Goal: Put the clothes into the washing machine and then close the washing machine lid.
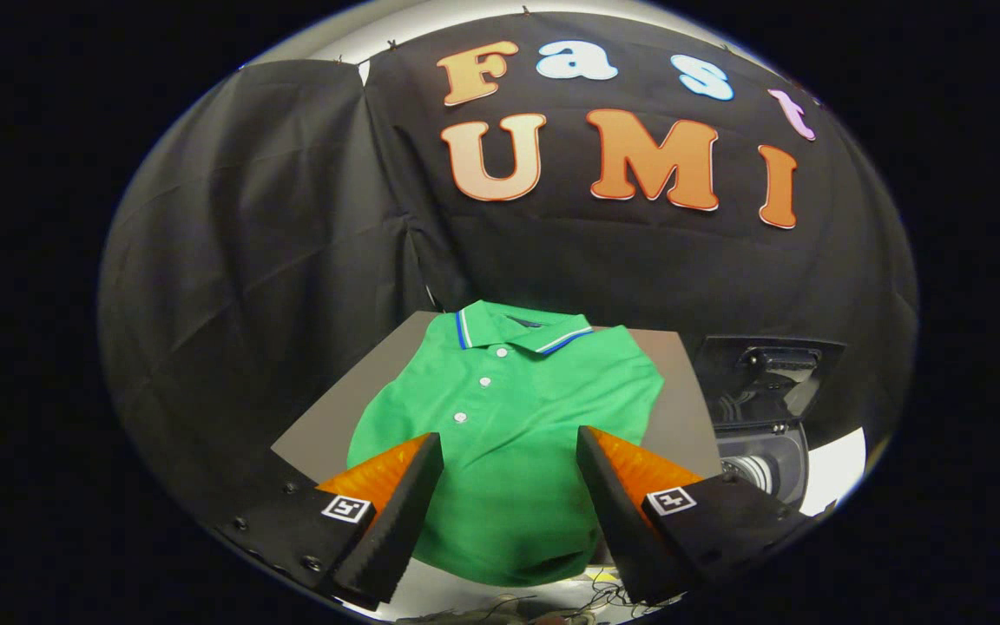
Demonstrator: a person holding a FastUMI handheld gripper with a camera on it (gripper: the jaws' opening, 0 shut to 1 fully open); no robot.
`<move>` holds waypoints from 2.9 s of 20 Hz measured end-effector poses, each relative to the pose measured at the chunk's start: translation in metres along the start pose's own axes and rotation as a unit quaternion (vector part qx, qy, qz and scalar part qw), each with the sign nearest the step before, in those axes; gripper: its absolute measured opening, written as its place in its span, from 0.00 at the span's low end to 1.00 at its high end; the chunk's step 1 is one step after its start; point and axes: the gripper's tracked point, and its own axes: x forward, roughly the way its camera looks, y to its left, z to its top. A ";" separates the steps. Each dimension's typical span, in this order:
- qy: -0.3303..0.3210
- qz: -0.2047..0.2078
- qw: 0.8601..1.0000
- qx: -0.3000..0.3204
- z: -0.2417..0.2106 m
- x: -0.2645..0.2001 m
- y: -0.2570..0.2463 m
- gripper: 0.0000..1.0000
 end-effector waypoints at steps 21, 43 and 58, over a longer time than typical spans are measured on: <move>0.069 0.040 0.996 -0.041 -0.030 0.046 0.025 0.74; -0.007 0.041 0.999 0.003 0.035 0.013 -0.029 0.11; -0.081 -0.013 0.995 0.059 0.088 -0.037 -0.154 0.11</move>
